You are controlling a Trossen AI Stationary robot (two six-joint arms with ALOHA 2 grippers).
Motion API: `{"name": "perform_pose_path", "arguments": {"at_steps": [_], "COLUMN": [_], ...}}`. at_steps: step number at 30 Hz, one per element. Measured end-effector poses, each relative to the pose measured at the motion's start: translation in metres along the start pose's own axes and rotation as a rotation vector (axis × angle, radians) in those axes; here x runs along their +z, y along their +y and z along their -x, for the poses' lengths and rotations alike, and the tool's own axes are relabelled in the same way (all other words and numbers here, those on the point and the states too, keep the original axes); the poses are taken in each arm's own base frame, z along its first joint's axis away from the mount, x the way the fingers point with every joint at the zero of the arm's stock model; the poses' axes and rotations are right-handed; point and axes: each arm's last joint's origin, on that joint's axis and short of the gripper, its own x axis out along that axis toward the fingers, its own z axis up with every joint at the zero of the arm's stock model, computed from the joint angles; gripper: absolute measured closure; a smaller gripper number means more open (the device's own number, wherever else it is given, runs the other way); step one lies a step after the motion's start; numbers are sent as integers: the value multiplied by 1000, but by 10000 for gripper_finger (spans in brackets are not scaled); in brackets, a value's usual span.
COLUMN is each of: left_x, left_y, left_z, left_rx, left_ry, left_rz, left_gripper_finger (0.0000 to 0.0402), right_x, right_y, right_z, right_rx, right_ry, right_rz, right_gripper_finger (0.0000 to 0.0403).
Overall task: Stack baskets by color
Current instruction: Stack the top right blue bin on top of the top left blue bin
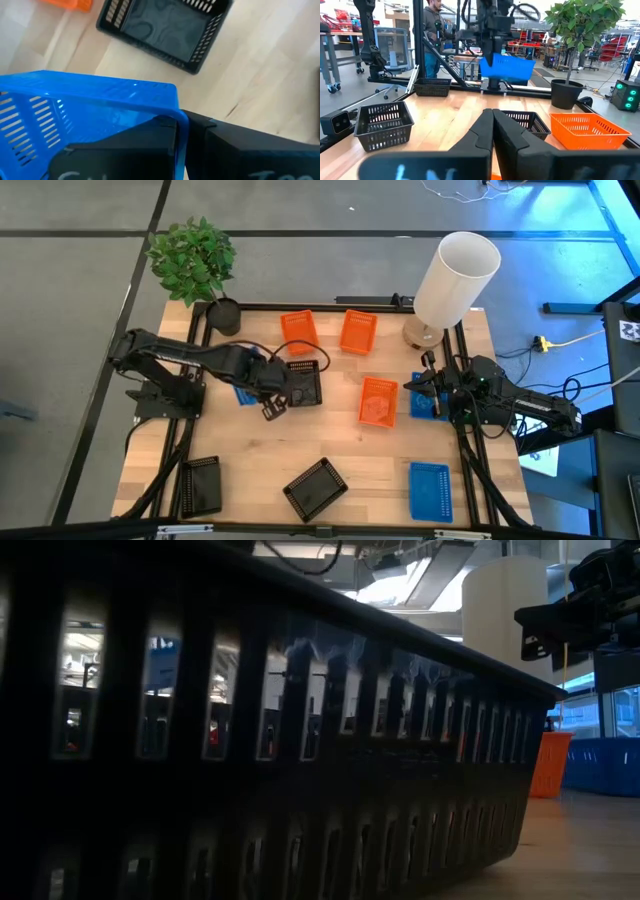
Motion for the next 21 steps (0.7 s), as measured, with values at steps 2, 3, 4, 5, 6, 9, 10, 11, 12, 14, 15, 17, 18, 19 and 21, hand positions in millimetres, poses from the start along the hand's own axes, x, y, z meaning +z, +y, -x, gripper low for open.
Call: {"name": "perform_pose_path", "arguments": {"at_steps": [2,3,4,5,6,9,10,11,12,14,15,17,18,19,21], "left_x": [3,4,5,6,6,7,6,5,5,4,4,4,4,4,4], "left_y": [-1,-1,-1,-1,-1,0,0,1,1,2,2,2,2,2,3], "left_z": [7,9,11,12,13,14,14,14,14,14,14,14,14,14,14], "left_rx": [-15,-21,-21,-18,-17,0,7,11,16,27,32,36,37,38,41], "left_ry": [-21,-29,-34,-39,-47,-55,-49,-43,-39,-32,-33,-40,-40,-40,-40], "left_rz": [-9,-15,-21,-22,-21,-23,-25,-26,-27,-30,-31,-30,-29,-29,-30], "left_gripper_finger": [401,401,401,401,401,401,401,401,401,401,401,402,402,402,401], "right_x": [0,0,0,0,1,5,8,12,17,28,32,40,46,53,69], "right_y": [0,0,0,0,0,0,0,0,0,1,1,2,3,3,3], "right_z": [0,0,0,0,0,0,1,1,2,6,8,14,17,18,20], "right_rx": [0,0,0,0,0,-3,-5,-9,-10,-29,-56,-112,-127,-137,-146], "right_ry": [-1,-2,-1,-1,-5,-46,-47,-48,-43,9,59,168,205,212,215], "right_rz": [1,5,19,33,50,67,47,18,-10,-88,-133,-203,-228,-243,-292], "right_gripper_finger": [391,391,391,391,391,391,391,391,391,391,391,391,391,391,391]}}
